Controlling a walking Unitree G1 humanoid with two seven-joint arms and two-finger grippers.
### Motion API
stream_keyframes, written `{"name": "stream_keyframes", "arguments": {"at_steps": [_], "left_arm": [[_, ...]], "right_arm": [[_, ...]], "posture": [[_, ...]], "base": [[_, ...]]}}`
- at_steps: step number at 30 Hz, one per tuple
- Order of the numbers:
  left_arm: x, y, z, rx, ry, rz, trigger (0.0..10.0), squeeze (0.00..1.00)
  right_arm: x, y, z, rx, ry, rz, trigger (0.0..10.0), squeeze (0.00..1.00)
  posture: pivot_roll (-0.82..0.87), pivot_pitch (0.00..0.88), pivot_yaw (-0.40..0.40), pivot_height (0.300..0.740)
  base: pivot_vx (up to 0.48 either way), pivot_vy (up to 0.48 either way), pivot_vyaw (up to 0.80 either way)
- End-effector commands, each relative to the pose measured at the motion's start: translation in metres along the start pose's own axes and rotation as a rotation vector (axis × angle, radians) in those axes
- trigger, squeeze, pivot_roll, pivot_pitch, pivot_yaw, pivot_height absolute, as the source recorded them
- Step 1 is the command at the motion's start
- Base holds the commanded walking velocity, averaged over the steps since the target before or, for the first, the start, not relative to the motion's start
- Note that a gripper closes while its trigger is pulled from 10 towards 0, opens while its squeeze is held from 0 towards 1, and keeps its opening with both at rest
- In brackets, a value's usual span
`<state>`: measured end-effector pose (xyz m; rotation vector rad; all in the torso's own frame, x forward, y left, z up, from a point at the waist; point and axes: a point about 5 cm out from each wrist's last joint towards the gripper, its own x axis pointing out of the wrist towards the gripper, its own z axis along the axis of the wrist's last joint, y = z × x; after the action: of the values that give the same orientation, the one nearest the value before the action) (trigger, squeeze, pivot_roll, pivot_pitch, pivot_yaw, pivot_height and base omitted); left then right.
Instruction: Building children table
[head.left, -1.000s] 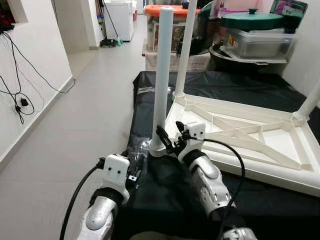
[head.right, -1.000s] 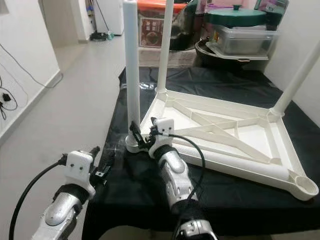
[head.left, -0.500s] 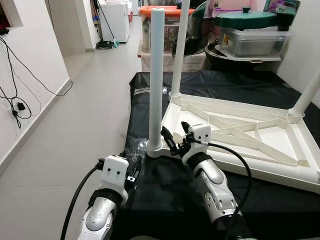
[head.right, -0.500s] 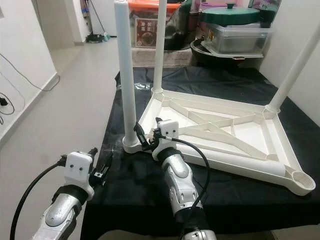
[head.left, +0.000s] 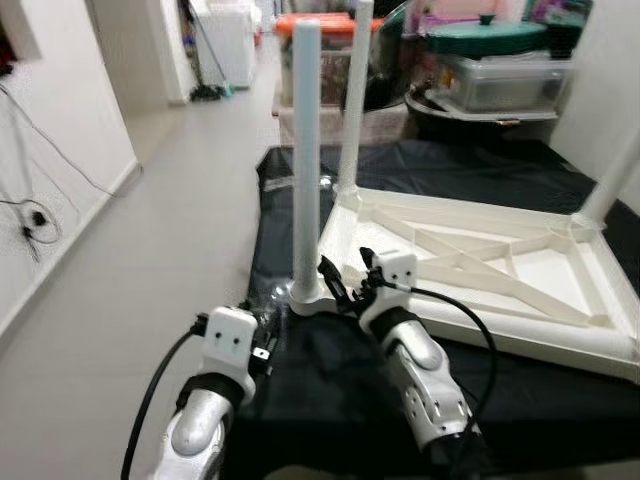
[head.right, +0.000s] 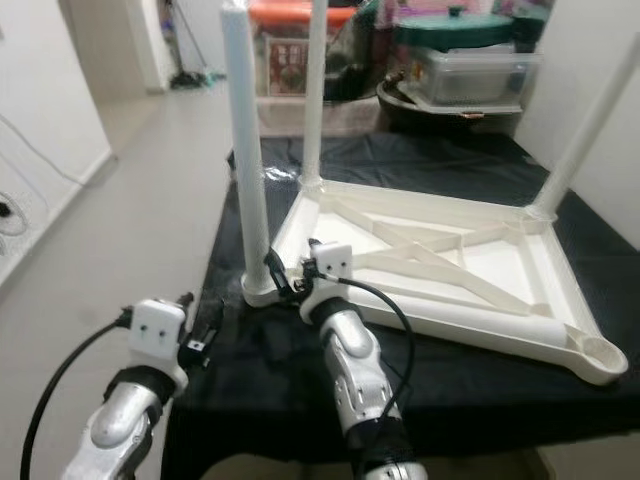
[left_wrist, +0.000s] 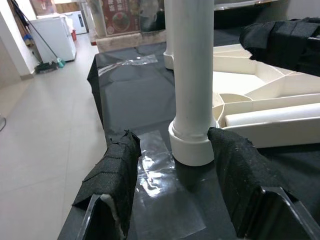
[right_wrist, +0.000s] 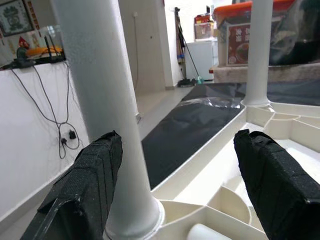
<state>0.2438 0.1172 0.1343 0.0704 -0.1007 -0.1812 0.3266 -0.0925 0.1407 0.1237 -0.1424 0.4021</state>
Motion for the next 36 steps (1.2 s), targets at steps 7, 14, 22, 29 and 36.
{"name": "stream_keyframes", "arguments": {"at_steps": [7,14,22,29,36], "left_arm": [[-0.001,0.004,-0.006,0.045,0.032,0.029,10.0,0.0],[-0.001,0.01,-0.007,0.07,0.035,0.064,10.0,0.0],[0.0,0.017,-0.008,0.04,0.049,0.128,10.0,0.0],[0.001,0.019,-0.009,0.05,0.049,0.143,10.0,0.0],[0.001,0.02,-0.006,0.086,0.036,0.134,10.0,0.0]], "right_arm": [[0.004,0.005,0.005,-0.017,-0.009,0.013,10.0,0.0],[0.005,0.006,0.004,-0.013,-0.007,0.015,10.0,0.0],[0.006,0.007,0.002,-0.017,0.016,0.022,10.0,0.0],[0.007,0.009,0.003,-0.016,-0.002,0.025,10.0,0.0],[0.008,0.01,0.004,-0.017,-0.003,0.026,10.0,0.0]], "posture": [[-0.02,0.0,-0.001,0.74],[-0.01,0.0,0.002,0.74],[-0.01,0.0,0.002,0.74],[-0.01,0.0,-0.003,0.74],[-0.01,0.0,-0.008,0.74]], "base": [[0.0,0.0,-0.23],[0.0,-0.047,0.0],[0.0,-0.041,-0.2],[0.0,0.0,-0.42],[0.0,-0.058,0.0]]}}
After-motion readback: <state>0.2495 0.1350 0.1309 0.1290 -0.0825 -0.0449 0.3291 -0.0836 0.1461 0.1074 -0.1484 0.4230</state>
